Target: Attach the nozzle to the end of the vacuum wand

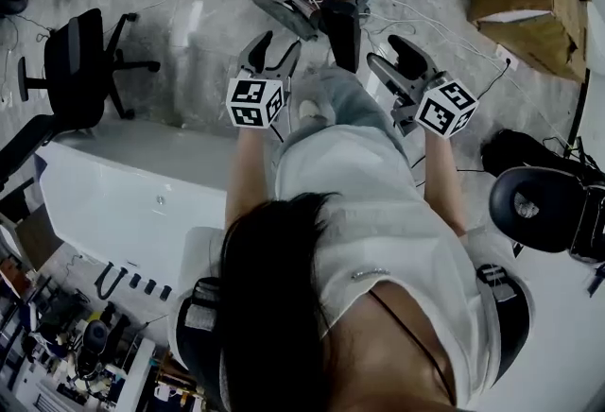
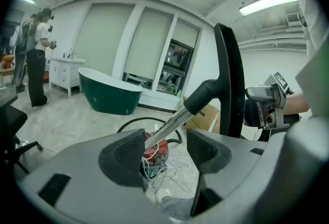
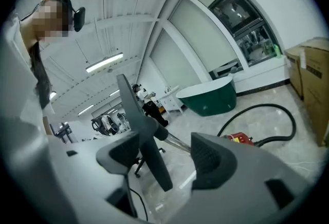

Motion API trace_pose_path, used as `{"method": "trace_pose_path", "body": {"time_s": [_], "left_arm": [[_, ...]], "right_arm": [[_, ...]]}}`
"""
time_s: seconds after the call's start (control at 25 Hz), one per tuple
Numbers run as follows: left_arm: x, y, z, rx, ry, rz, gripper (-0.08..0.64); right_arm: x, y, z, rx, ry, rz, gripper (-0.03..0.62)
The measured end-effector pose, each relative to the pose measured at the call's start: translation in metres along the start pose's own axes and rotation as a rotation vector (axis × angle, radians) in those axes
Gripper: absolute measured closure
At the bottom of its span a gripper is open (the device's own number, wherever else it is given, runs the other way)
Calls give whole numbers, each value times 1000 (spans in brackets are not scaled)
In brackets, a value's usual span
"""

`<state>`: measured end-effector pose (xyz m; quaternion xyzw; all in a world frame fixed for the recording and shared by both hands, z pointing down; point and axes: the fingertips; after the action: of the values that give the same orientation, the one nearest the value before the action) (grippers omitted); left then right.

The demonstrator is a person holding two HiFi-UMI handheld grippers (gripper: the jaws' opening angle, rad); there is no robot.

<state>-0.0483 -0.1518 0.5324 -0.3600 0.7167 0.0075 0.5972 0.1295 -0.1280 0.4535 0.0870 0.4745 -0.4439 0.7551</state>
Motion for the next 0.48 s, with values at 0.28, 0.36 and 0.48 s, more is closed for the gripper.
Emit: {"method": "trace_pose_path", "body": {"time_s": [0.28,0.36,0.48], "left_arm": [[27,26,24,-27,-29,109,376],[35,35,31,-52,-20,136,398],[51,49,44,-99,3,189,411]], "right_arm": [[-11,6,-10,-25,21,9,270],[-13,8,-12,-53,47,10,272],[-10,13,-12,-98,81,29,281]]}}
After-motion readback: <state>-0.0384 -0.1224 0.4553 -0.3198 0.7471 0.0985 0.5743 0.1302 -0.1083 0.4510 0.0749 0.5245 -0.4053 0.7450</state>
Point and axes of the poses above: the fingertips, and each gripper's own axes: y backward along the fingers, z to its right, x out of its top, and after that the axes turned 1 degree about x, right-handed
